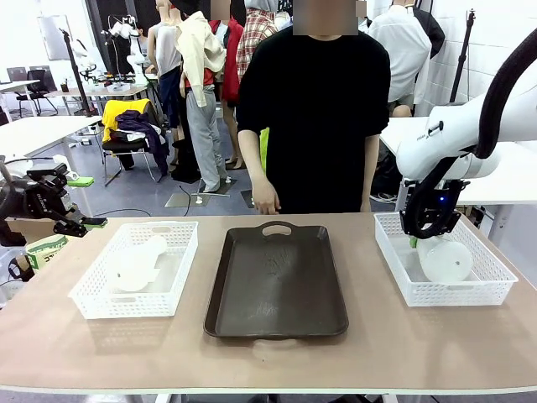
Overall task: Prepare the laboratory tools.
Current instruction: While moving the picked Big flask to the Handle tray indicated by the person, stop as directed by the person.
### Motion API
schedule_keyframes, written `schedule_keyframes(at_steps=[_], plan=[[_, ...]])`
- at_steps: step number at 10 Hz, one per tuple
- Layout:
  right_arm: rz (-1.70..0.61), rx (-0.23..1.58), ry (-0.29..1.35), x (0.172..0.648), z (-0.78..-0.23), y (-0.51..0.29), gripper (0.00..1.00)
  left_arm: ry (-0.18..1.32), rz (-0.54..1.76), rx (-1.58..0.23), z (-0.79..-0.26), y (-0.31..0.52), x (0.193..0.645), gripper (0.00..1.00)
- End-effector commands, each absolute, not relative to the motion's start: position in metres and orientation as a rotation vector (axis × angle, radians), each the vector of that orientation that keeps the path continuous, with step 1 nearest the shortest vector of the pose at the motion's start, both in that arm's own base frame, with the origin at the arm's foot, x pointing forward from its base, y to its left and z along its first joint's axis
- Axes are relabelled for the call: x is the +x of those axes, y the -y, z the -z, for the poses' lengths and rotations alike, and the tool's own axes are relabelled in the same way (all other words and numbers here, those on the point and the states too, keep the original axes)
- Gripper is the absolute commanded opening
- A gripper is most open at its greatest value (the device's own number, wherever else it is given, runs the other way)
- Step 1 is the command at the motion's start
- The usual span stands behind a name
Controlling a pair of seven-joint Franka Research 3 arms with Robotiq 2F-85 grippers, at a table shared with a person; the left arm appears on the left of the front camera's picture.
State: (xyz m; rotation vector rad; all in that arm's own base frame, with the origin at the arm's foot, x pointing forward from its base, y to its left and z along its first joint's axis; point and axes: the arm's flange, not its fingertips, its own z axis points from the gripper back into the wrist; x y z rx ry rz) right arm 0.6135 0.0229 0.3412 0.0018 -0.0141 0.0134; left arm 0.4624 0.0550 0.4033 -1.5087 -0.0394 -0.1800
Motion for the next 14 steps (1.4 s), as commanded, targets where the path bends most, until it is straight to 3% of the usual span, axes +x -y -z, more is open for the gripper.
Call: schedule_keyframes(at_steps=[1, 7, 14], plan=[[0.004, -0.039, 0.034, 0.592, -0.370, -0.026, 0.00, 0.049, 0.179, -1.501, -0.405, -0.055, 0.463, 1.00], [-0.005, -0.038, 0.182, 0.547, -0.439, -0.040, 0.00, 0.049, 0.179, -1.501, -0.405, -0.055, 0.463, 1.00], [-0.030, 0.001, 0.163, 0.553, -0.449, -0.037, 0.00, 0.049, 0.179, -1.501, -0.405, -0.055, 0.463, 1.00]])
